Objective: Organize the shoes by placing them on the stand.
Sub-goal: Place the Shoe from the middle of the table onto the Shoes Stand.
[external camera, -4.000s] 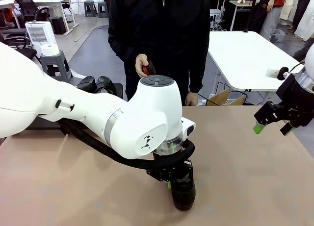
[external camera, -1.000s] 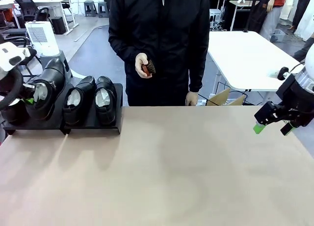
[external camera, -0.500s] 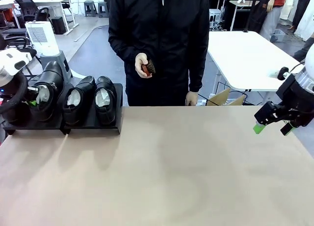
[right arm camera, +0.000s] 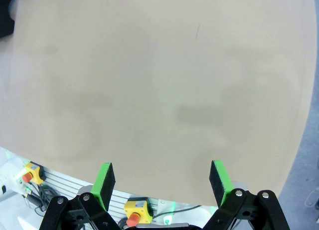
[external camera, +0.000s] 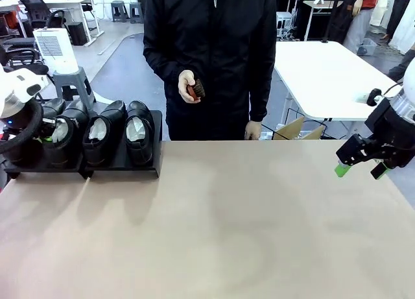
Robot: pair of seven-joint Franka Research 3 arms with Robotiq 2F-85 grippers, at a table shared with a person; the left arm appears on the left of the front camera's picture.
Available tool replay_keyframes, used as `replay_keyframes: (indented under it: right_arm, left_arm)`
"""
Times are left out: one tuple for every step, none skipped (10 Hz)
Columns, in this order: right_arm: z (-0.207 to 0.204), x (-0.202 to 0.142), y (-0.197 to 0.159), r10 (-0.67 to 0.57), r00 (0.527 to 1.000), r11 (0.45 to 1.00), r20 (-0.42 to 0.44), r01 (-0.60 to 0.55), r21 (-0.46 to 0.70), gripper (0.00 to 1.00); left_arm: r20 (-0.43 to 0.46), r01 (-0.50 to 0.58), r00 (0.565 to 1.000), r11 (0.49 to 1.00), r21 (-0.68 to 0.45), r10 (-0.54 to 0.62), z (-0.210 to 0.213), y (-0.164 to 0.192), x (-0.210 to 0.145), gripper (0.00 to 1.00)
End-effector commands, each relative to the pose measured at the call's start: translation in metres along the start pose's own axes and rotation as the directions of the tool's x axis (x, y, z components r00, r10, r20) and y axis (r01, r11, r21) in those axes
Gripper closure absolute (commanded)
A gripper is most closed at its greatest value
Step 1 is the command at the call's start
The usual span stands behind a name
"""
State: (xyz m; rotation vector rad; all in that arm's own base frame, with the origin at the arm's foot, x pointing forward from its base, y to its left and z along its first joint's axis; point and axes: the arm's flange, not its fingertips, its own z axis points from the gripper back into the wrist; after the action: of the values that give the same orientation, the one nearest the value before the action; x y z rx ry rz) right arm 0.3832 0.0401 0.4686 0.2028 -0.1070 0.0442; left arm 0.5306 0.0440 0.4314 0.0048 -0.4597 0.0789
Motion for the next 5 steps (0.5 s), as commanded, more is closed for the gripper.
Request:
replay_keyframes:
  right_arm:
    - [0.000, 0.000, 0.000, 0.003, 1.000, 1.000, 0.000, -0.003, 0.007, 0.00]
    - [0.000, 0.000, 0.000, 0.003, 1.000, 1.000, 0.000, -0.003, 0.007, 0.00]
    - [0.000, 0.000, 0.000, 0.003, 1.000, 1.000, 0.000, -0.003, 0.007, 0.00]
    - [0.000, 0.000, 0.000, 0.003, 1.000, 1.000, 0.000, -0.003, 0.007, 0.00]
    - [0.000, 0.000, 0.000, 0.003, 1.000, 1.000, 0.000, -0.003, 0.007, 0.00]
  left_arm:
    - [0.009, -0.011, 1.000, 1.000, 0.028, 0.011, 0.000, -0.003, 0.006, 0.33]
    - [0.006, -0.008, 1.000, 0.999, 0.035, 0.008, -0.002, -0.003, 0.007, 0.13]
    - [0.009, 0.003, 1.000, 0.999, 0.050, -0.004, 0.004, -0.006, 0.006, 0.00]
    - [0.020, 0.029, 0.999, 0.997, 0.065, -0.030, 0.018, -0.011, 0.005, 0.00]
    - [0.019, 0.035, 0.999, 0.996, 0.082, -0.037, 0.028, -0.015, 0.004, 0.00]
